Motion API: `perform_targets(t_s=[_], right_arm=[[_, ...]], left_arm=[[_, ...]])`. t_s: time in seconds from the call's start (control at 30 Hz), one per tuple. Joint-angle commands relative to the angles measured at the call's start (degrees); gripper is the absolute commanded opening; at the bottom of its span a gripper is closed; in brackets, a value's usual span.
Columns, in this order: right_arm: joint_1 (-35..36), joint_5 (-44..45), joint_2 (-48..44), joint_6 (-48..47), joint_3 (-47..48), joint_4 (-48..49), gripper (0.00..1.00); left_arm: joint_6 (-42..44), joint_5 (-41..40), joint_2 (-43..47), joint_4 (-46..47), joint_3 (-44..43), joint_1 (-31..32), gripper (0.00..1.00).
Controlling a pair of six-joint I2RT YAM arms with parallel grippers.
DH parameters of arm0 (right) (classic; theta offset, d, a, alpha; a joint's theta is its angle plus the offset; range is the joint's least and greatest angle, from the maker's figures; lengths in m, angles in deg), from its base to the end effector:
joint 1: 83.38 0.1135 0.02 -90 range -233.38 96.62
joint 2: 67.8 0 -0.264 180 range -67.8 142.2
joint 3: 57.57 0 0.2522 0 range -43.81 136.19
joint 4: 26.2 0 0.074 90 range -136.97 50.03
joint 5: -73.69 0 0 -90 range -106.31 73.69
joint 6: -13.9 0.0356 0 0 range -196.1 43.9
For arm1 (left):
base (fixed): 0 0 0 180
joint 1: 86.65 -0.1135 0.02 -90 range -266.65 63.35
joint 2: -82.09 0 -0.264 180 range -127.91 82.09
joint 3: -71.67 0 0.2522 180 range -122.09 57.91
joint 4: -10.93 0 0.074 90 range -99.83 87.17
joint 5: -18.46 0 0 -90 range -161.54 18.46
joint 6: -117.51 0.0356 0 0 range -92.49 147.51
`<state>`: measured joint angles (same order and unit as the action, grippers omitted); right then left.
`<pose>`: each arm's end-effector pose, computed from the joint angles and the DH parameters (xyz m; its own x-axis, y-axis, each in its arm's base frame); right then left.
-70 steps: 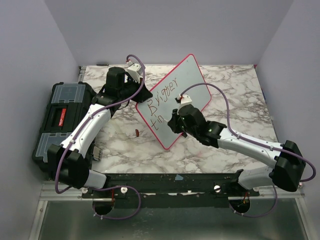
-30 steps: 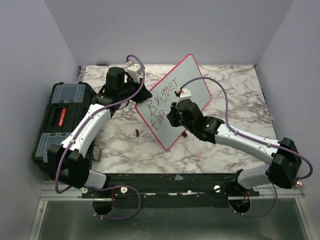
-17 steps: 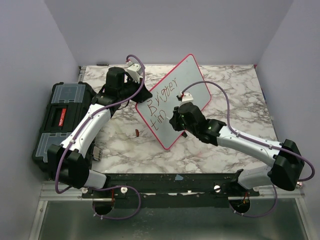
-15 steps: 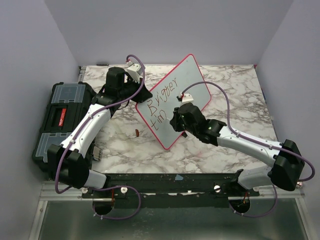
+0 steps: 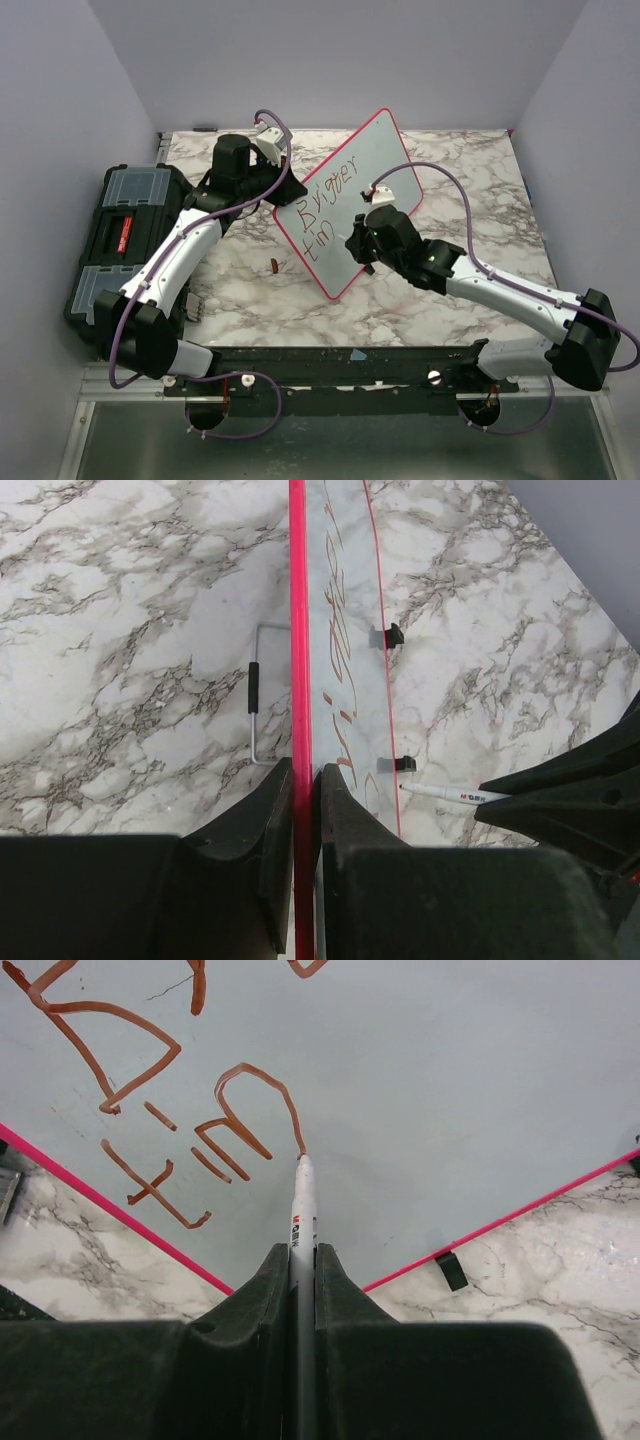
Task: Write a sentence on the whiteboard
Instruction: Write on the whiteboard at the whiteboard stand.
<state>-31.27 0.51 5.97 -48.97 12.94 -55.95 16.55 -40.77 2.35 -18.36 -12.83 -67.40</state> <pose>0.1854 0.2215 0.2938 -0.5743 -0.0272 -0.8182 -0.3871 0.8897 0.2421 0.2956 -0.1225 0.3508 -0.5222 0.0093 -0.8528 0.6350 0.6718 -0.3815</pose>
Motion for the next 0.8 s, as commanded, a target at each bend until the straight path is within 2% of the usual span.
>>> perform_targets(t_s=[0.0, 0.17, 0.77], right_arm=[[0.0, 4.05, -1.27, -2.7, 1.42, 0.37, 0.01], [-0.41, 4.59, -0.29, -4.11, 2.26, 1.91, 0.01], [-4.46, -3.3, -0.81, -4.96, -0.71, 7.61, 0.01]], left_arm=[[3.84, 0.7, 2.01, 3.04, -0.1, 0.26, 0.0], [3.84, 0.85, 1.96, 3.08, 0.06, 0.27, 0.0], [4.01, 0.86, 1.36, 2.79, -0.07, 0.25, 0.0]])
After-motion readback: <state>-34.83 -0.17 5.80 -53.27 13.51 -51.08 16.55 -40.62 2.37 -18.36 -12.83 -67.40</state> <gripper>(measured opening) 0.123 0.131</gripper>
